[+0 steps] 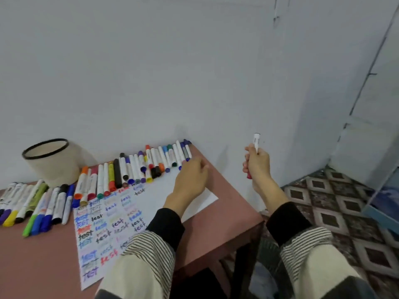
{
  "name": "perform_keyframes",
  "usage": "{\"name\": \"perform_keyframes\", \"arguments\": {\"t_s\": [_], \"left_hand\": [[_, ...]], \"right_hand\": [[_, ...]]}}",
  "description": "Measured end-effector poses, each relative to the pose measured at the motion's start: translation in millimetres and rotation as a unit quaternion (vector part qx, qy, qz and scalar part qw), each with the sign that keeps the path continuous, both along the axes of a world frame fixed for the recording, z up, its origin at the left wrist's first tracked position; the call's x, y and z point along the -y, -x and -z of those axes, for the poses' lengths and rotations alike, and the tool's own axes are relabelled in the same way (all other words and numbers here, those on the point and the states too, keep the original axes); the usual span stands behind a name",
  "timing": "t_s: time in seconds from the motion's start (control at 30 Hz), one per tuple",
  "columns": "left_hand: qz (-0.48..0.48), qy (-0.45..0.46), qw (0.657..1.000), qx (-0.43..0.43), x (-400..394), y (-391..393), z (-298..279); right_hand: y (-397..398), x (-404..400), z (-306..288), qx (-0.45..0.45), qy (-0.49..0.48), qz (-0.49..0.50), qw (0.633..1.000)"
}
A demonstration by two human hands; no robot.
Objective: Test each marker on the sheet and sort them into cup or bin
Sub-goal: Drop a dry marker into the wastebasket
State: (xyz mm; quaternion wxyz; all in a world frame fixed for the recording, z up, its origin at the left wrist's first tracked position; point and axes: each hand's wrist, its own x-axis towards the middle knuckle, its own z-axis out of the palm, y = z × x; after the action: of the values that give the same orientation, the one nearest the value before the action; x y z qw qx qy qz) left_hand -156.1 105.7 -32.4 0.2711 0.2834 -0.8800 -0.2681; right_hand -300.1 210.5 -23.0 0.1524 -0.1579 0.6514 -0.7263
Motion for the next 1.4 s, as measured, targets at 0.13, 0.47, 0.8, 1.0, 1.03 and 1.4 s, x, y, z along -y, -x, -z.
{"name": "perform_keyframes", "arguments": {"t_s": [0.13, 0.47, 0.8, 1.0, 1.03, 1.4], "left_hand": [[0.046, 0.079, 0.993, 0.074, -31, 34, 34], [0.018, 0.115, 0.977, 0.178, -33, 35, 44], [0.006, 0.119, 0.986, 0.119, -35, 33, 41], [-0.052, 0.087, 0.994, 0.03, -38, 28, 34], [-0.064, 0.08, 0.995, 0.02, -38, 28, 33], [-0.166, 0.08, 0.982, -0.039, 29, -48, 6]], "right_hand": [[48, -54, 66, 0.014, -0.097, 0.048, 0.994], [62, -117, 218, 0.1, -0.356, 0.007, 0.929], [50, -127, 238, 0.085, -0.44, 0.013, 0.894], [46, -100, 198, 0.007, -0.333, 0.046, 0.942], [44, -93, 184, -0.017, -0.307, 0.049, 0.95], [-20, 29, 10, -0.24, -0.154, -0.091, 0.954]]}}
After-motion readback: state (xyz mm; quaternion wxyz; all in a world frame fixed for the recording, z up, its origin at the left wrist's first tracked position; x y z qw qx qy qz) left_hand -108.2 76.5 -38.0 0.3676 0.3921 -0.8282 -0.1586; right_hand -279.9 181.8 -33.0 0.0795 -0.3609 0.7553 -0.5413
